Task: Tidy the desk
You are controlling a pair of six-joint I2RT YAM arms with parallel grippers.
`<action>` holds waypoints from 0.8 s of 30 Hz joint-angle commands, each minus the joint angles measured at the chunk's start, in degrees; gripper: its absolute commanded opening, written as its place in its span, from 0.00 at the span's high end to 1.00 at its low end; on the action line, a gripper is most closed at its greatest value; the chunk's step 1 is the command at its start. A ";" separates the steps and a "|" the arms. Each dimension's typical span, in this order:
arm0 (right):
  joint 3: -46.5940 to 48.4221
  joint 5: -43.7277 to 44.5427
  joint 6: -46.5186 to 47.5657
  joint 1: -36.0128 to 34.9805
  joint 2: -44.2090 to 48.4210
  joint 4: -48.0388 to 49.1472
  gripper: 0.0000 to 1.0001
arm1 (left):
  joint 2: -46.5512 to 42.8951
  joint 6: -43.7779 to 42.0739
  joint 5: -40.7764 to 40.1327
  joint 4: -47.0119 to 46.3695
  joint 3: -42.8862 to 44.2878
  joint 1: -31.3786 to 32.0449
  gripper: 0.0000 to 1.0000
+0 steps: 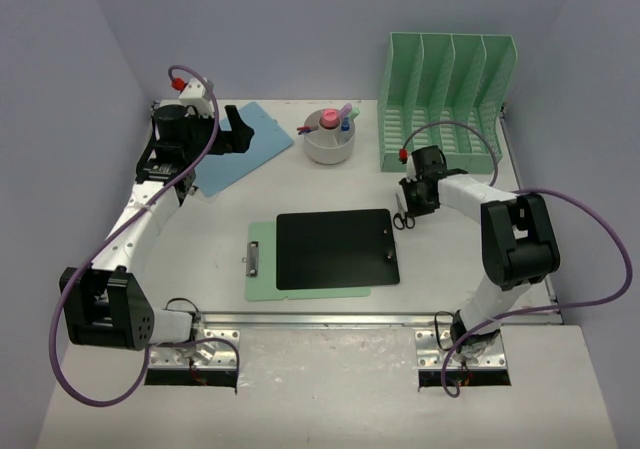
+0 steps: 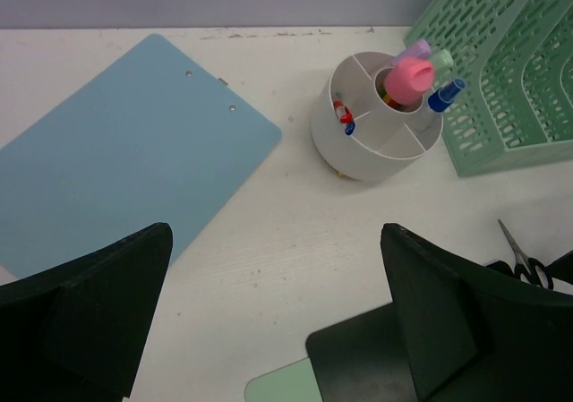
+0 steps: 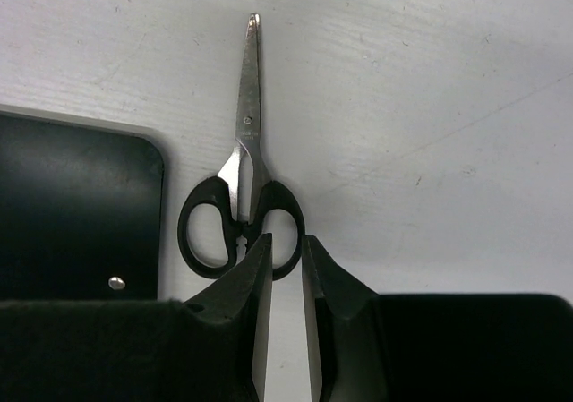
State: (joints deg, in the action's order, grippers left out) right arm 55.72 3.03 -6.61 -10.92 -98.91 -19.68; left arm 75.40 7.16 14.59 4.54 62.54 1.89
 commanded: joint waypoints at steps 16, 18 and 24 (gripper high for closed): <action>-2.11 1.20 2.04 1.07 -4.27 5.53 0.99 | -0.07 -2.41 3.68 -6.53 -1.54 -0.40 0.00; -2.02 0.32 2.04 1.07 -3.66 4.48 0.99 | -1.04 -5.91 6.06 -9.09 -3.12 -0.31 0.00; 0.26 -2.94 -0.06 1.60 5.30 -0.87 0.99 | -1.30 -19.88 13.69 -11.21 -2.43 0.56 0.01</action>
State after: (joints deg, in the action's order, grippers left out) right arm 54.52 2.02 -5.30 -9.87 -100.20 -18.06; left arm 75.75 -3.68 21.91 -1.56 58.72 1.93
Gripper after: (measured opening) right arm 0.016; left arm 0.992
